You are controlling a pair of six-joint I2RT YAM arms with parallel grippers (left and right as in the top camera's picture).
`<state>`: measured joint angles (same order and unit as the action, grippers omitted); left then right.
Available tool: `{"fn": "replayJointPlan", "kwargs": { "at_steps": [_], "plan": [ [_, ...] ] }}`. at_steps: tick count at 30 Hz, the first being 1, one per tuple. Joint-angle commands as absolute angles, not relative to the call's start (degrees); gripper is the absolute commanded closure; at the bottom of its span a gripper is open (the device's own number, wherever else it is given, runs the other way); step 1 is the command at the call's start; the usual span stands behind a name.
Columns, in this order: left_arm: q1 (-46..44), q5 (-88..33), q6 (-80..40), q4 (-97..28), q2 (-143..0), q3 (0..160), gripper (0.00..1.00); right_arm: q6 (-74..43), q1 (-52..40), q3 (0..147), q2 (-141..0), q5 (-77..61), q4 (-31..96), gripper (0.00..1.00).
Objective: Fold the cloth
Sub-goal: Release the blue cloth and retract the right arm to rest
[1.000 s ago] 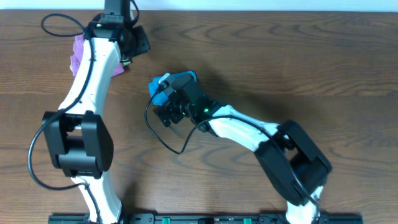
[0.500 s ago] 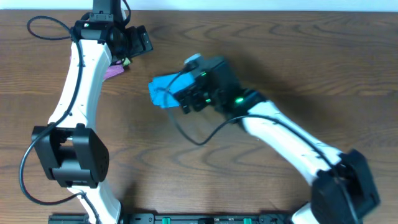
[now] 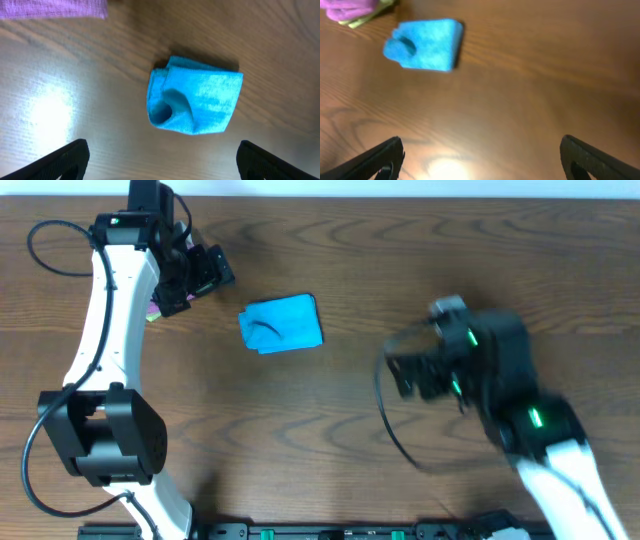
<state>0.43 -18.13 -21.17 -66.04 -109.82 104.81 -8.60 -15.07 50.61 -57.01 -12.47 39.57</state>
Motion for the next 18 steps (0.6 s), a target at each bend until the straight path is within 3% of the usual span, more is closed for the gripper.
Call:
{"fn": "replayJointPlan", "kwargs": {
  "at_steps": [1,7,11,18],
  "plan": [
    [0.7,-21.1,-21.4,-67.3,-108.4,103.7,0.05,-11.2,-11.9,41.4,-44.5,-12.3,41.7,0.01],
    [0.7,-23.8,-21.2,-67.8,-108.4,97.9,0.05,-17.0,-10.3,31.8,-16.7,-11.9,54.1,0.01],
    [0.7,-27.2,-21.3,-64.5,-108.0,89.7,0.04,-19.4,-10.5,30.9,-4.1,-11.4,53.3,0.01],
    [0.3,-36.0,-26.1,-50.6,-107.7,76.4,0.04,-20.9,-10.5,30.9,-1.8,-11.4,52.6,0.01]
  ]
}}
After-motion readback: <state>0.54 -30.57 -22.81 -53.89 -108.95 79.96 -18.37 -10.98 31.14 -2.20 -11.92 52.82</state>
